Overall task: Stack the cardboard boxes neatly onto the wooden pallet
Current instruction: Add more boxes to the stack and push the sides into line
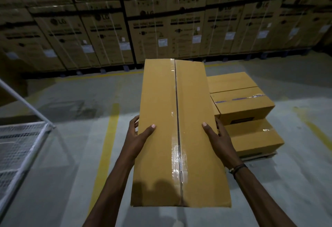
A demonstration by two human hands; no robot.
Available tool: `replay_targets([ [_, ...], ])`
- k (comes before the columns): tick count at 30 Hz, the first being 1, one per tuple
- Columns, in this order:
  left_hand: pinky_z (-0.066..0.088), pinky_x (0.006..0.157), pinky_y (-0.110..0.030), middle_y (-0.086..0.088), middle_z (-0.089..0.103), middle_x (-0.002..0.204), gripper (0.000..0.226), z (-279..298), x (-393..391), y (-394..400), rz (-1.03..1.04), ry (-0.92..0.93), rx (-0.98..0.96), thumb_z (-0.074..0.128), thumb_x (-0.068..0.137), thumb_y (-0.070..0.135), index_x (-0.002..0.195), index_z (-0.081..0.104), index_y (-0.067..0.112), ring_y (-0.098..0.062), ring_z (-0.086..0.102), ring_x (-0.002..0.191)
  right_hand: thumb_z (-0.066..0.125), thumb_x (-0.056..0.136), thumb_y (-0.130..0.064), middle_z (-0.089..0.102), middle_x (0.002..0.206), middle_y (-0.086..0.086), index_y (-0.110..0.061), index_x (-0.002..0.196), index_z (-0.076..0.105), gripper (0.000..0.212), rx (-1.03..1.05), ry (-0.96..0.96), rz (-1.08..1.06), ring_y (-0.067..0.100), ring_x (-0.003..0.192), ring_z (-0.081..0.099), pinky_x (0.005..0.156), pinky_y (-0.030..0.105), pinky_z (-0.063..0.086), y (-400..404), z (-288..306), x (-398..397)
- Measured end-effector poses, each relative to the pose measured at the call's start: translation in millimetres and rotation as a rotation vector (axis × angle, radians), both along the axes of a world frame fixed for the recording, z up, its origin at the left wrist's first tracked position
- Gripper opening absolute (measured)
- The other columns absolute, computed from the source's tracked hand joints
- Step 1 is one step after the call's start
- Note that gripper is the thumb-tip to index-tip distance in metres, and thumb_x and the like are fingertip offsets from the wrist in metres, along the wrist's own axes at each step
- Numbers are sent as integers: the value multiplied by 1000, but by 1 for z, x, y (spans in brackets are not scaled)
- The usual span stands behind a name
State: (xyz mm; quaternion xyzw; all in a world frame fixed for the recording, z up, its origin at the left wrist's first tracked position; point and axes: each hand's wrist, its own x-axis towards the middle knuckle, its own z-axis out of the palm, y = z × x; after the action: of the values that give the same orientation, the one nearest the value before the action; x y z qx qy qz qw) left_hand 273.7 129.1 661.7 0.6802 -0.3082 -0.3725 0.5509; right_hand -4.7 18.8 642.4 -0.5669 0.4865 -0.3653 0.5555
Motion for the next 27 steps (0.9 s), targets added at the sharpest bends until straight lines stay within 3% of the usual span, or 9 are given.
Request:
replay_targets([
  [3,54,78,-27,12,52,137,70,1,11,-42,-48,-8,15,79,86,49,145,40,44,-1,59,111,68,79,-82,57,148,-12,-51,150,44,81,-4,24,-51,16,131,58,105,53,54,-35,-3,6],
  [6,57,89,-37,11,51,140,73,-2,21,-83,-97,-19,35,78,86,52,147,39,44,-8,60,115,69,75,-86,53,153,-11,-52,154,39,90,19,48,-117,17,135,56,108,55,52,-64,-7,10],
  [12,55,101,-52,7,50,144,89,-13,37,-162,-214,-15,91,81,80,60,154,36,40,-22,60,123,69,79,-83,52,153,-14,-55,152,40,83,26,55,-238,15,136,54,108,53,52,-104,-14,16],
  [20,51,89,-39,10,44,139,82,-31,64,-285,-480,-13,101,78,81,59,149,34,47,-20,56,118,69,81,-81,54,151,-17,-53,150,44,79,57,37,-513,14,138,53,111,51,50,-148,-34,41],
  [23,51,93,-42,12,44,139,74,-31,75,-332,-598,-27,103,79,81,58,140,36,55,-21,53,124,67,93,-63,46,146,-22,-52,144,43,57,60,35,-652,8,138,45,109,36,43,-154,-27,62],
  [27,50,108,-53,9,45,148,78,-29,85,-388,-758,-52,100,82,77,65,140,39,57,-24,50,136,65,90,-68,40,159,-14,-47,156,35,76,88,77,-829,16,145,39,112,36,38,-163,-28,83],
])
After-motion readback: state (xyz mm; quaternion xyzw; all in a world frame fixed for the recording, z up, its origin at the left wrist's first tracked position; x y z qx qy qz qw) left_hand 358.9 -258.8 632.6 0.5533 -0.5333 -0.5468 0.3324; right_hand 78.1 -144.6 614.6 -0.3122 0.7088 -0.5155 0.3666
